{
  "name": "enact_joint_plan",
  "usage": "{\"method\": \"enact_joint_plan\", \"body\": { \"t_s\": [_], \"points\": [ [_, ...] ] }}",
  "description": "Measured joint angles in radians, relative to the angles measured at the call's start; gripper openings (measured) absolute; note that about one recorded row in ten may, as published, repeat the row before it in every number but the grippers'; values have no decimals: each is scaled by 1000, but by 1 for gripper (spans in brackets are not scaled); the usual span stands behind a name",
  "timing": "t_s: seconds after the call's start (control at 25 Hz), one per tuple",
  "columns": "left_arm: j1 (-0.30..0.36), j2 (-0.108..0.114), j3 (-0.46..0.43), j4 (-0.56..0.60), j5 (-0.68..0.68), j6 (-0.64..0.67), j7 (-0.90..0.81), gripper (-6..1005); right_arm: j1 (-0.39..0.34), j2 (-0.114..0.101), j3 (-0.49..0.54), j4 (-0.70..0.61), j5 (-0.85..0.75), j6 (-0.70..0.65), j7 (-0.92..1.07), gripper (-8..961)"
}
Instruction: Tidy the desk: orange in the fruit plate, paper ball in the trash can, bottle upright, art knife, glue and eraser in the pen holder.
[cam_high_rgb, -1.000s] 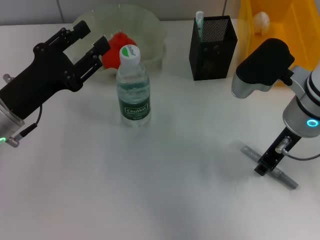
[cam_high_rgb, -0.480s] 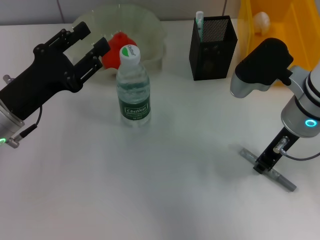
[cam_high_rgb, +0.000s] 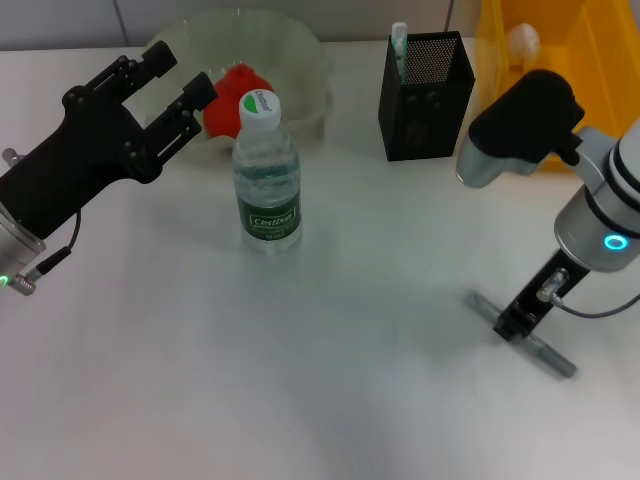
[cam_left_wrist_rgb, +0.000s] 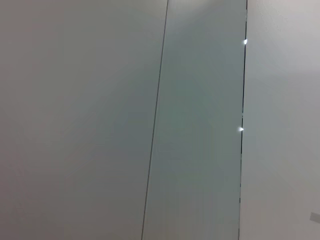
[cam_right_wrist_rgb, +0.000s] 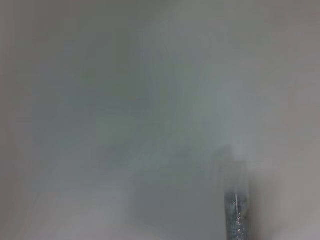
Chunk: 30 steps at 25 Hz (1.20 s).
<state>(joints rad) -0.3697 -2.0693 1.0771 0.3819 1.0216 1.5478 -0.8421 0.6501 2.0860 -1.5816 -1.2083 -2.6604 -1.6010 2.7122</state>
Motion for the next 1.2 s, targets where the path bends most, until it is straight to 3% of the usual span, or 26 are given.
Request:
{"method": "enact_joint_plan", "body": {
  "t_s": [0.28,0.56,0.88,1.04,1.2],
  "points": [
    [0,0,0,0,0,2,5,591,-56,-1,110,-124,45,118,-43,144],
    [4,2,-4,4,0,6,12,591,-139,-3,213,-103,386,485,-303,145],
    [5,1,-12,6,0,14,12,591,-138,-2,217,142,1059,860,-871,146],
    [5,1,-13,6,0,14,12,591,-97,-4,228,308,1384,894,-1184,146],
    [5,2,-19,6,0,14,12,591,-59,-4,250,424,1522,896,-1360,146]
  ]
}}
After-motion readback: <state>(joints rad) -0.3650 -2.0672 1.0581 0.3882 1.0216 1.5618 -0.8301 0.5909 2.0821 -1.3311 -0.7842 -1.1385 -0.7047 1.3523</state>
